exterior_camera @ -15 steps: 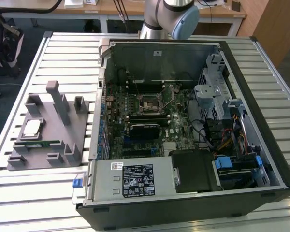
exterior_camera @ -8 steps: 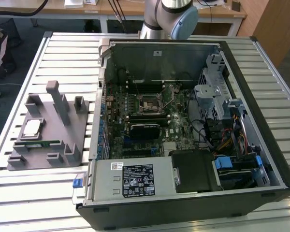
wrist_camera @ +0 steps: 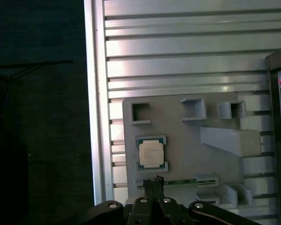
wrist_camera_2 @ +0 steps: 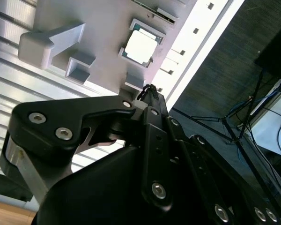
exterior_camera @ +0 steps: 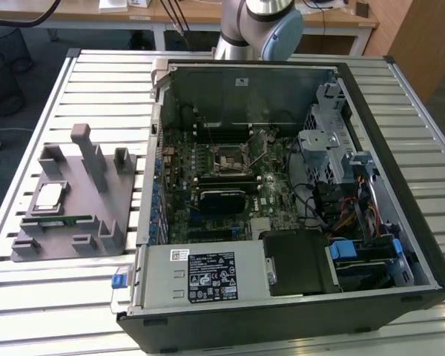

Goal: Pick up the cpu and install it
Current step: 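Reach for the cpu, then pick up the cpu and move it towards the insertion slot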

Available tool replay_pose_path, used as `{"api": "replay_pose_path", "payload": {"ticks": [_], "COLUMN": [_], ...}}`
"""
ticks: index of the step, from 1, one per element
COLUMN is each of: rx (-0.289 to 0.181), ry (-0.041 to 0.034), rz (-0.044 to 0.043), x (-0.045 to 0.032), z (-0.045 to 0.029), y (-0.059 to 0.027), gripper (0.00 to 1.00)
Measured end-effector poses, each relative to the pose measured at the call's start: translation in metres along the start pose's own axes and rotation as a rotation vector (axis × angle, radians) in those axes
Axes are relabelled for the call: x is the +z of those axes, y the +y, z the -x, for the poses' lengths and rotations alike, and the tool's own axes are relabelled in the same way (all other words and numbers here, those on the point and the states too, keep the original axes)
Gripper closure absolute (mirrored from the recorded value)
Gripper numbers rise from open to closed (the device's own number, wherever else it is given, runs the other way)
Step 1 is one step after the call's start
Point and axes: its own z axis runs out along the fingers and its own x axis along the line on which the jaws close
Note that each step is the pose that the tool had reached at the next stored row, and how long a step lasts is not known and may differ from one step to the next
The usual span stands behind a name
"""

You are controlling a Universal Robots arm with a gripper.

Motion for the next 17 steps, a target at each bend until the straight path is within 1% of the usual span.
{"api": "replay_pose_path", "payload": {"ticks": [5,10,17], "rx": [0.000,0.000,0.000], "ry": [0.0001,0.0000,0.0001], "rz": [-0.0001,-0.0001,-0.0002], "x": [0.0003,0.0033,0.0052], "z": [0.0000,0.0004,0.0004], "y": [0.0000,0.0001,0.0000], "gripper": [0.89,0.89,0.89]}}
